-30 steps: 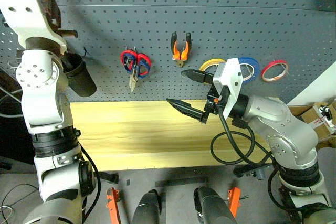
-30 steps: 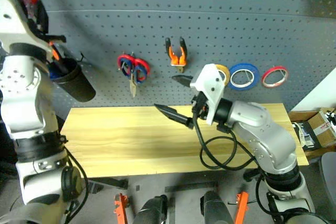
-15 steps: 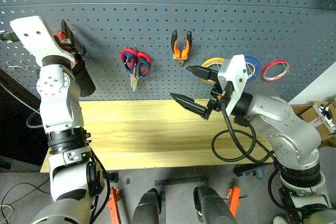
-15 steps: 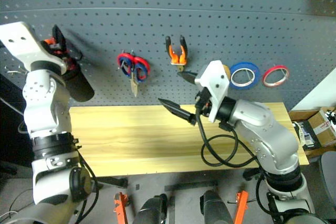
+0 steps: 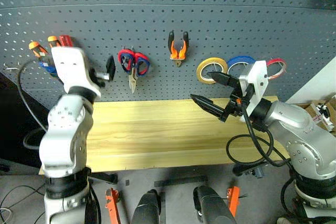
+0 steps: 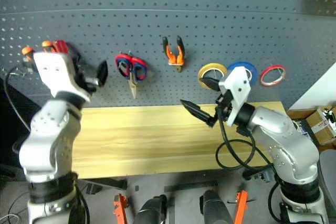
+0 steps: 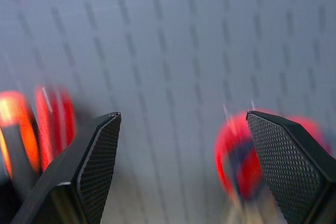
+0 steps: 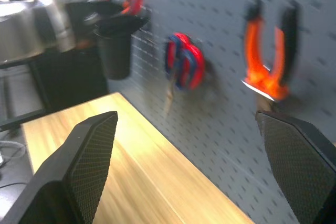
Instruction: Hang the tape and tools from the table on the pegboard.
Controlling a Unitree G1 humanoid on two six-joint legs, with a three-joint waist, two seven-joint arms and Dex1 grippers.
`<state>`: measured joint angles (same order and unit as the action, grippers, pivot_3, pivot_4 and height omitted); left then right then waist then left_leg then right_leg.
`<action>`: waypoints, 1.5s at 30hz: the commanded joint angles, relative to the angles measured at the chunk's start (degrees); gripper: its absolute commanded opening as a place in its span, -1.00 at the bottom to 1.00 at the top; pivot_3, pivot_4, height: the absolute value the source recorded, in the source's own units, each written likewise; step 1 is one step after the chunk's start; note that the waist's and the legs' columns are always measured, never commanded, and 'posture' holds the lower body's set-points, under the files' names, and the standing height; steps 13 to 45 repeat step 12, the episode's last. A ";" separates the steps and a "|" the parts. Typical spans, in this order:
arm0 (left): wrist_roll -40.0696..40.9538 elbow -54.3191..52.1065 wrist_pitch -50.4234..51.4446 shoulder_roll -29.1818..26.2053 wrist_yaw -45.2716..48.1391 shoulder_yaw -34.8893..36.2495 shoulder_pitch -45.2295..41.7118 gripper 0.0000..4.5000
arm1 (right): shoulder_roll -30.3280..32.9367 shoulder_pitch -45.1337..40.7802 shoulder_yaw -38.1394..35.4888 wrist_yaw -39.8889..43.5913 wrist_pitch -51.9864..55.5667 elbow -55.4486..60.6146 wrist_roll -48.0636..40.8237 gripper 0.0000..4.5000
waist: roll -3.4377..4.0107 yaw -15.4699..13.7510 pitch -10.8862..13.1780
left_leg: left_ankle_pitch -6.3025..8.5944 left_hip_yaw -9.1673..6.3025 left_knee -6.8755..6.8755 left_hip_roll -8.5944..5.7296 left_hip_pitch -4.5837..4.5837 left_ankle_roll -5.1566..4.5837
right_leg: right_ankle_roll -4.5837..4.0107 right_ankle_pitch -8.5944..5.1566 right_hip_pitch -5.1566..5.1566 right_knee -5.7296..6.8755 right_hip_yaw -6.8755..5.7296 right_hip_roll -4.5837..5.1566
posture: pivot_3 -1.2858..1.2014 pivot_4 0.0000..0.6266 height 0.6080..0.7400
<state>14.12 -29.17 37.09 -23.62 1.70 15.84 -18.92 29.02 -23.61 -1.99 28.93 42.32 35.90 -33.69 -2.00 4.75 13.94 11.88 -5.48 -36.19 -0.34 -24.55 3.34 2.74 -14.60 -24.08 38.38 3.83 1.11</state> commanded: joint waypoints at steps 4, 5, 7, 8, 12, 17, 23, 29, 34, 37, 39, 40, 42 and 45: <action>-2.92 -2.28 0.74 1.91 -1.03 -1.07 7.45 0.80 | -6.02 6.44 1.92 -9.28 -10.55 -5.96 12.26 1.00 | -0.10 -0.57 -0.69 | -0.22 -0.02 -0.02 -0.07 0.20 0.27 | -0.09 -0.05 0.02 0.39 0.00 -0.07 | 0.00 -0.57 1.00; -3.12 -1.59 0.62 2.00 -0.79 -1.38 7.87 0.80 | -6.52 7.14 2.19 -9.54 -11.96 -6.99 13.56 1.00 | -0.10 -0.63 -0.91 | -0.31 0.00 -0.02 -0.07 0.23 0.24 | -0.09 -0.05 0.03 0.42 0.03 -0.08 | 0.00 -0.59 1.00; -1.82 3.06 0.33 3.12 0.50 -0.05 10.61 0.80 | -9.98 11.30 2.18 -13.75 -17.97 -11.32 18.09 1.00 | -0.11 -0.88 -1.59 | -0.51 0.05 0.01 -0.08 0.38 0.23 | -0.08 -0.05 0.13 0.42 0.03 -0.08 | 0.00 -0.64 1.00; -0.03 5.16 0.09 4.44 1.34 1.06 11.37 0.80 | -11.40 13.17 2.01 -14.70 -20.71 -13.40 19.35 1.00 | -0.07 -0.99 -2.00 | -0.56 0.12 0.11 -0.06 0.57 0.20 | 0.01 -0.10 0.28 0.35 0.04 -0.08 | 0.00 -0.66 1.00; -1.84 14.38 -7.05 4.43 5.94 -1.76 14.11 0.80 | -16.22 18.83 0.75 -16.79 -31.26 -26.55 22.54 1.00 | -0.25 -0.98 -3.18 | -0.55 0.34 0.17 0.01 1.30 0.19 | -0.02 -0.13 0.96 0.22 0.10 -0.09 | -0.01 -0.79 1.00; -1.84 14.38 -7.05 4.43 5.94 -1.76 14.11 0.80 | -16.22 18.83 0.75 -16.79 -31.26 -26.55 22.54 1.00 | -0.25 -0.98 -3.18 | -0.55 0.34 0.17 0.01 1.30 0.19 | -0.02 -0.13 0.96 0.22 0.10 -0.09 | -0.01 -0.79 1.00; -1.84 14.38 -7.05 4.43 5.94 -1.76 14.11 0.80 | -16.22 18.83 0.75 -16.79 -31.26 -26.55 22.54 1.00 | -0.25 -0.98 -3.18 | -0.55 0.34 0.17 0.01 1.30 0.19 | -0.02 -0.13 0.96 0.22 0.10 -0.09 | -0.01 -0.79 1.00; -1.84 14.38 -7.05 4.43 5.94 -1.76 14.11 0.80 | -16.22 18.83 0.75 -16.79 -31.26 -26.55 22.54 1.00 | -0.25 -0.98 -3.18 | -0.55 0.34 0.17 0.01 1.30 0.19 | -0.02 -0.13 0.96 0.22 0.10 -0.09 | -0.01 -0.79 1.00; -1.84 14.38 -7.05 4.43 5.94 -1.76 14.11 0.80 | -16.22 18.83 0.75 -16.79 -31.26 -26.55 22.54 1.00 | -0.25 -0.98 -3.18 | -0.55 0.34 0.17 0.01 1.30 0.19 | -0.02 -0.13 0.96 0.22 0.10 -0.09 | -0.01 -0.79 1.00; -1.84 14.38 -7.05 4.43 5.94 -1.76 14.11 0.80 | -16.22 18.83 0.75 -16.79 -31.26 -26.55 22.54 1.00 | -0.25 -0.98 -3.18 | -0.55 0.34 0.17 0.01 1.30 0.19 | -0.02 -0.13 0.96 0.22 0.10 -0.09 | -0.01 -0.79 1.00; -1.84 14.38 -7.05 4.43 5.94 -1.76 14.11 0.80 | -16.22 18.83 0.75 -16.79 -31.26 -26.55 22.54 1.00 | -0.25 -0.98 -3.18 | -0.55 0.34 0.17 0.01 1.30 0.19 | -0.02 -0.13 0.96 0.22 0.10 -0.09 | -0.01 -0.79 1.00; -1.84 14.38 -7.05 4.43 5.94 -1.76 14.11 0.80 | -16.22 18.83 0.75 -16.79 -31.26 -26.55 22.54 1.00 | -0.25 -0.98 -3.18 | -0.55 0.34 0.17 0.01 1.30 0.19 | -0.02 -0.13 0.96 0.22 0.10 -0.09 | -0.01 -0.79 1.00; -1.84 14.38 -7.05 4.43 5.94 -1.76 14.11 0.80 | -16.22 18.83 0.75 -16.79 -31.26 -26.55 22.54 1.00 | -0.25 -0.98 -3.18 | -0.55 0.34 0.17 0.01 1.30 0.19 | -0.02 -0.13 0.96 0.22 0.10 -0.09 | -0.01 -0.79 1.00; -1.84 14.38 -7.05 4.43 5.94 -1.76 14.11 0.80 | -16.22 18.83 0.75 -16.79 -31.26 -26.55 22.54 1.00 | -0.25 -0.98 -3.18 | -0.55 0.34 0.17 0.01 1.30 0.19 | -0.02 -0.13 0.96 0.22 0.10 -0.09 | -0.01 -0.79 1.00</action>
